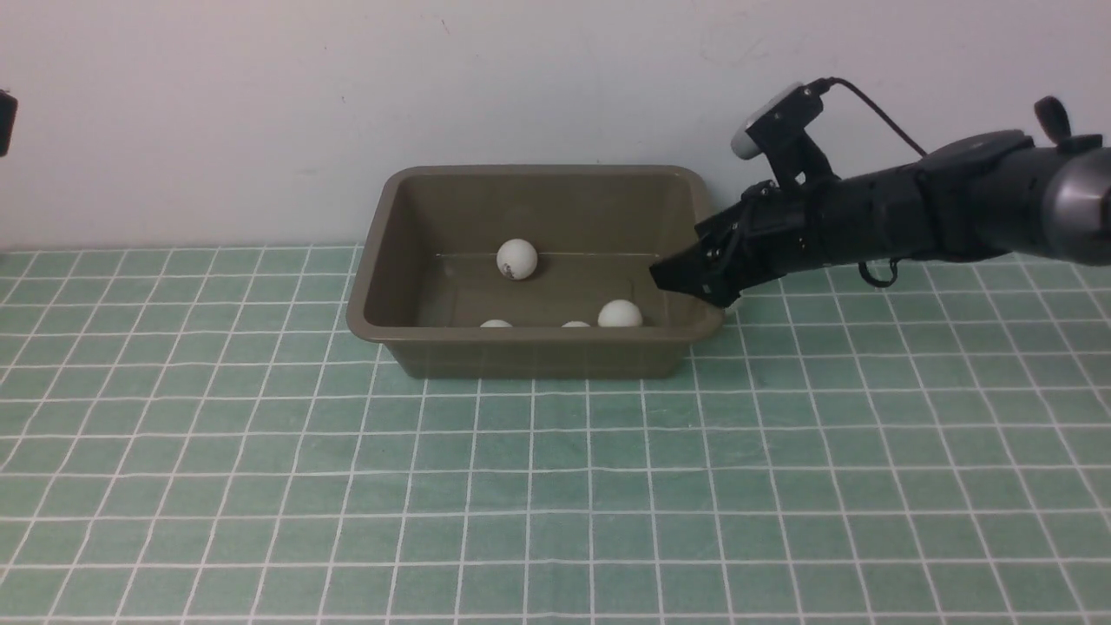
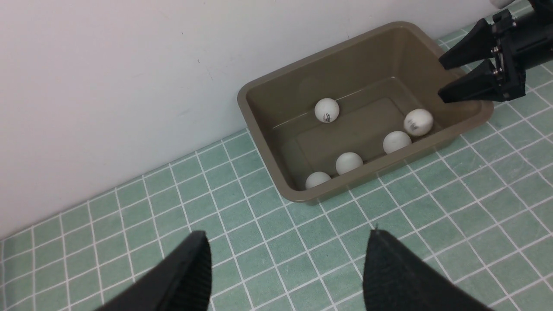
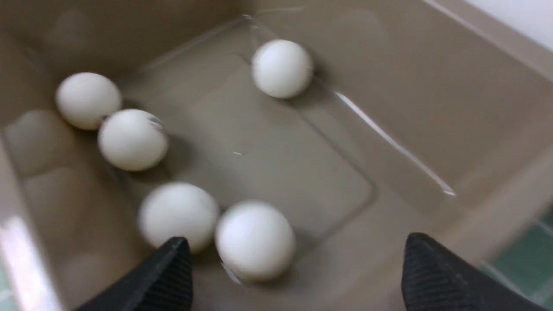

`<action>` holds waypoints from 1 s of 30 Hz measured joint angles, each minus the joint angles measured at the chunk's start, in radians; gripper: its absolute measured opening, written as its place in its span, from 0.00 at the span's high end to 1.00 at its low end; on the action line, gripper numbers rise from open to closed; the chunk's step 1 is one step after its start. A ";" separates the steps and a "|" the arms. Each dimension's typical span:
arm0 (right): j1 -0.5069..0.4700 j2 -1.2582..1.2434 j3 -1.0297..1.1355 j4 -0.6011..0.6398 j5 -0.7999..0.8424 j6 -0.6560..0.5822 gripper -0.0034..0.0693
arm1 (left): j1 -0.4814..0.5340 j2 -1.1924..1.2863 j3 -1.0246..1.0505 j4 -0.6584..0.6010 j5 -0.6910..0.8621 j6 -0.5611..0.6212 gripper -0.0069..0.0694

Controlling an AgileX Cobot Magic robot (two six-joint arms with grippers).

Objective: Put the table tennis balls in the box on the green coffee tablecloth.
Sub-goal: 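Release the ping pong ball into the bin and lift the gripper away, then reach for and grasp a ping pong ball on the table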

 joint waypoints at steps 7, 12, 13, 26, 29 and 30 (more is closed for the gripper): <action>-0.108 0.000 0.000 0.000 0.077 -0.087 0.19 | 0.000 0.000 0.000 0.000 0.000 0.000 0.35; -0.143 0.000 0.000 -0.044 0.094 -0.155 0.23 | 0.000 0.000 0.000 0.000 0.000 0.000 0.35; -0.144 0.000 0.000 -0.066 0.094 -0.174 0.23 | 0.000 0.000 0.000 0.000 0.000 0.000 0.35; -0.144 0.023 0.000 -0.092 0.072 -0.393 0.23 | 0.000 0.000 0.000 0.000 0.000 0.000 0.35; -0.144 0.047 0.000 -0.075 0.051 -0.420 0.23 | 0.000 0.000 0.000 0.000 0.000 0.000 0.35; -0.144 0.053 0.000 -0.073 0.048 -0.424 0.23 | 0.000 0.000 0.000 0.000 0.000 0.000 0.35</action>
